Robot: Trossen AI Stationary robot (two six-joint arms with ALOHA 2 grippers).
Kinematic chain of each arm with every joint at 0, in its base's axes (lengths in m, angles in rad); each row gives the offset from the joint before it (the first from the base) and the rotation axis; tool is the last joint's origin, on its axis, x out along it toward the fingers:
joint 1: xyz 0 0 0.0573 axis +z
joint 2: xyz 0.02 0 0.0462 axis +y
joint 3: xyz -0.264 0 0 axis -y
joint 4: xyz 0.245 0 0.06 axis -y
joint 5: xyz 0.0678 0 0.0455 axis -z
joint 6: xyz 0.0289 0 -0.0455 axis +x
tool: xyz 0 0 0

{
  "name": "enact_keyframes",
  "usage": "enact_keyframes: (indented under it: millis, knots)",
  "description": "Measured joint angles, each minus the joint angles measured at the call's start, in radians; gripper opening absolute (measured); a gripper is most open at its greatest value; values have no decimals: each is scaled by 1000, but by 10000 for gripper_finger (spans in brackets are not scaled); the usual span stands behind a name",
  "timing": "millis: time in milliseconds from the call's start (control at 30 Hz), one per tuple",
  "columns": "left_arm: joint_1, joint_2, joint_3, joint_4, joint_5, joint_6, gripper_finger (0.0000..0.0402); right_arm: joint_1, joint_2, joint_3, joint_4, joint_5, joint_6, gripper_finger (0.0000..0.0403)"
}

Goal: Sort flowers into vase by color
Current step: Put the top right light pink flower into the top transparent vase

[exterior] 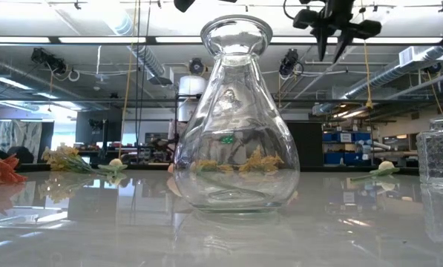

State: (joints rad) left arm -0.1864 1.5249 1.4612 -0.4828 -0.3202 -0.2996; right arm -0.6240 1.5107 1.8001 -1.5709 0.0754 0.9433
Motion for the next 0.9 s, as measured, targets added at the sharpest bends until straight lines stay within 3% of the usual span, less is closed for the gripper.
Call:
enact_keyframes:
  millis: [300, 600, 900]
  knots:
    - [0, 0, 0, 0, 0, -1, 188, 35, -13, -1, 1, 31, -7, 152]
    - [0, 0, 0, 0, 0, -3, 188, 82, -25, -17, 2, 80, 94, 152]
    - [0, 0, 0, -1, 0, -3, 188, 127, -186, -330, 8, 28, 288, 152]
